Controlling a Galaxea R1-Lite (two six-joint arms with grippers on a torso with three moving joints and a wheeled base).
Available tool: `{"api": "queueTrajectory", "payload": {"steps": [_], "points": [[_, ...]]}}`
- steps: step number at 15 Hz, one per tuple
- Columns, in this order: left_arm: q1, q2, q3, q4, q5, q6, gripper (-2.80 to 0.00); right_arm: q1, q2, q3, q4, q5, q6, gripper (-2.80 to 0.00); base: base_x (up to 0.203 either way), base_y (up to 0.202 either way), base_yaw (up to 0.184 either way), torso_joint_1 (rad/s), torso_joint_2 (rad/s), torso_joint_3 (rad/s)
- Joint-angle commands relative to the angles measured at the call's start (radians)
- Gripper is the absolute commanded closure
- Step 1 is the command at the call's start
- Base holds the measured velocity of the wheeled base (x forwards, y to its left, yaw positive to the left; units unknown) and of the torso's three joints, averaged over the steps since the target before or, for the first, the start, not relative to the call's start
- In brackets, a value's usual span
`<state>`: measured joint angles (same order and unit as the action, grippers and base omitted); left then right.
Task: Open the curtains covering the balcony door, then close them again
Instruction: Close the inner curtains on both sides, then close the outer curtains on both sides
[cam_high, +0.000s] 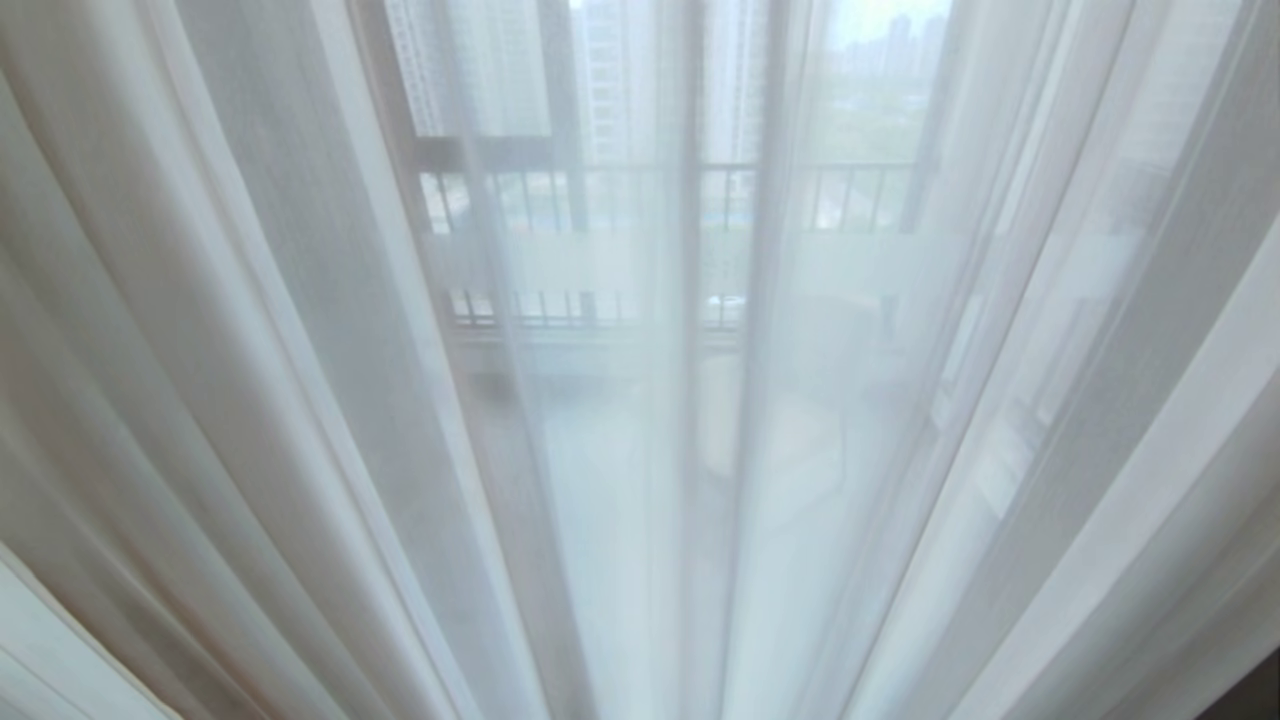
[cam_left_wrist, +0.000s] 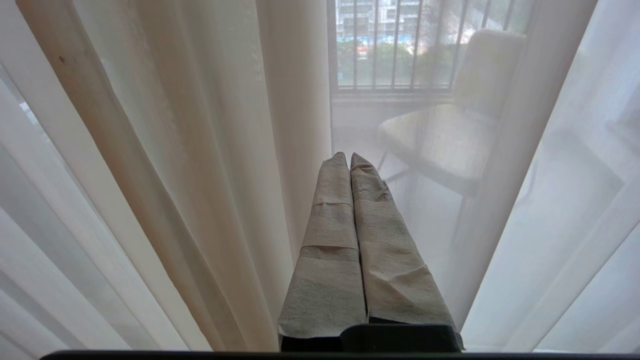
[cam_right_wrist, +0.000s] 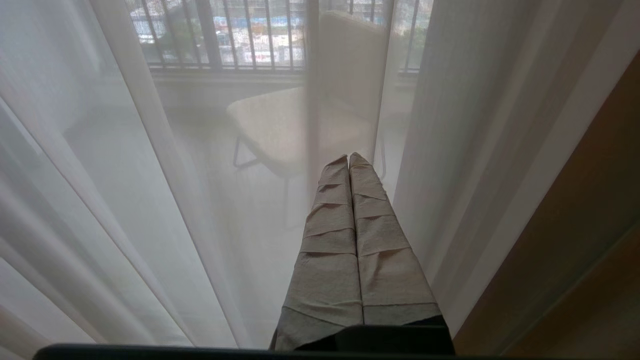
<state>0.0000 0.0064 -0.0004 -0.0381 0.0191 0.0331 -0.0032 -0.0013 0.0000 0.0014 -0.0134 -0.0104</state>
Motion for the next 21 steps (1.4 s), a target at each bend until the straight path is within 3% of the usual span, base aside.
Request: {"api": "queueTrajectory", "payload": {"steps": [1, 21], "points": [[0.0, -0.006, 0.0, 0.0, 0.001, 0.003, 0.0, 0.0, 0.001, 0.0, 0.0, 0.0, 0.0, 0.0, 0.0, 0.0, 0.0, 0.0, 0.0, 0.0], [0.0, -0.006, 0.0, -0.002, -0.001, -0.002, 0.0, 0.0, 0.001, 0.0, 0.0, 0.0, 0.0, 0.0, 0.0, 0.0, 0.0, 0.0, 0.0, 0.0]]}}
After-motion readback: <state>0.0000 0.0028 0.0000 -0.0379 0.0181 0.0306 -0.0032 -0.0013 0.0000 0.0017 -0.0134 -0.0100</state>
